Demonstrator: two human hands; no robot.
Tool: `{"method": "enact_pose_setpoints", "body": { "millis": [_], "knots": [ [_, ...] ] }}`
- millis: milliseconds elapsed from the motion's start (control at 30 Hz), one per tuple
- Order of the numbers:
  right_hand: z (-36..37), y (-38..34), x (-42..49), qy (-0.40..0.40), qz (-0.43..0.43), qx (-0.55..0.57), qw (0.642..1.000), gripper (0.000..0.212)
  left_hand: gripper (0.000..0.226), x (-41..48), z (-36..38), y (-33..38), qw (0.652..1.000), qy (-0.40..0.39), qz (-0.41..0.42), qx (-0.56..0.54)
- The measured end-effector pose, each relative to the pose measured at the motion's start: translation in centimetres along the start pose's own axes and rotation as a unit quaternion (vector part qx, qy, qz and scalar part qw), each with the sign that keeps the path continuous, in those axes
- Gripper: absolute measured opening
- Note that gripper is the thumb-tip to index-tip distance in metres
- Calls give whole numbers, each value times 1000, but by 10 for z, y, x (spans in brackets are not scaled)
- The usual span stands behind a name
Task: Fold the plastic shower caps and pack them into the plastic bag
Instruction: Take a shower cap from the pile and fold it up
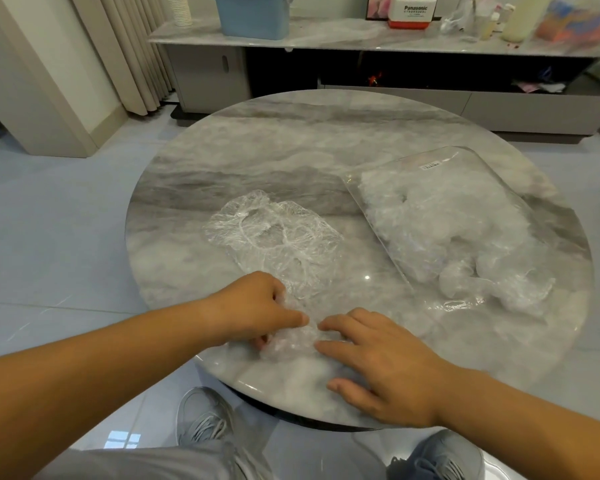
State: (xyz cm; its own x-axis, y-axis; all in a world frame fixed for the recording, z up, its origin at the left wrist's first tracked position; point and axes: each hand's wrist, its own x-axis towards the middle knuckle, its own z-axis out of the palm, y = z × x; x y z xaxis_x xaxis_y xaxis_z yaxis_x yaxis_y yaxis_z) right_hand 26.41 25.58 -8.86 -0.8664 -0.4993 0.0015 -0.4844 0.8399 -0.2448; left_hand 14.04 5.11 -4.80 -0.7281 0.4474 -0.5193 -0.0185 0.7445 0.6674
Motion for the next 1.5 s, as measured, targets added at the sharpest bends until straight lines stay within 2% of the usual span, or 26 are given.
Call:
{"method": "enact_pose_setpoints", "body": {
  "millis": [100, 167, 267, 333, 433, 500, 600, 700, 733, 800, 967, 1067, 1133, 1233, 1333, 1433, 1500],
  "knots": [
    [1, -4, 2, -11, 2, -10, 1000, 43, 26, -4, 6, 7, 975, -45, -7, -218],
    [-2, -6, 3, -16, -5, 10, 1000, 39, 12, -7, 13, 12, 950, -88, -19, -299],
    [-8, 0, -2, 10, 6, 135, 991, 37, 11, -7, 21, 11, 935, -130, -42, -326],
    [-12, 5, -6, 77, 53, 192, 977, 28, 15, -4, 23, 8, 935, -122, -62, -326],
    [-15, 13, -7, 165, 144, 140, 966, 26, 19, 0, 25, 8, 940, -109, -68, -316],
    [-19, 16, -1, 143, 208, 70, 965, 37, 20, 0, 26, 10, 946, -106, -61, -299],
    [-25, 14, 3, 35, 320, 10, 947, 48, 18, 0, 28, 13, 954, -101, -51, -278],
    [-31, 10, 8, -19, 356, 3, 934, 37, 17, -2, 29, 14, 958, -97, -42, -267],
    [-32, 10, 10, -24, 363, 24, 931, 31, 17, -2, 29, 14, 958, -96, -41, -266],
    [-35, 10, 11, -18, 371, 83, 925, 33, 17, -2, 28, 12, 955, -102, -42, -273],
    [-41, 1, 12, 116, 358, 258, 890, 29, 18, -2, 26, 13, 939, -115, -61, -317],
    [-40, -7, 15, 189, 306, 401, 843, 22, 35, -1, 27, 13, 923, -143, -66, -351],
    [-35, -9, 13, 190, 261, 456, 830, 18, 51, -2, 27, 12, 912, -176, -62, -365],
    [-29, -8, 7, 112, 202, 419, 878, 32, 60, -3, 26, 10, 894, -187, -65, -402],
    [-24, 0, -1, 48, 154, 305, 939, 50, 55, -5, 23, 11, 876, -190, -77, -436],
    [-17, 4, -5, 17, 94, 196, 976, 55, 38, -10, 19, 17, 893, -170, -56, -414],
    [-11, 4, -6, 1, 76, 153, 985, 55, 28, -13, 18, 22, 922, -126, -39, -365]
  ]
}}
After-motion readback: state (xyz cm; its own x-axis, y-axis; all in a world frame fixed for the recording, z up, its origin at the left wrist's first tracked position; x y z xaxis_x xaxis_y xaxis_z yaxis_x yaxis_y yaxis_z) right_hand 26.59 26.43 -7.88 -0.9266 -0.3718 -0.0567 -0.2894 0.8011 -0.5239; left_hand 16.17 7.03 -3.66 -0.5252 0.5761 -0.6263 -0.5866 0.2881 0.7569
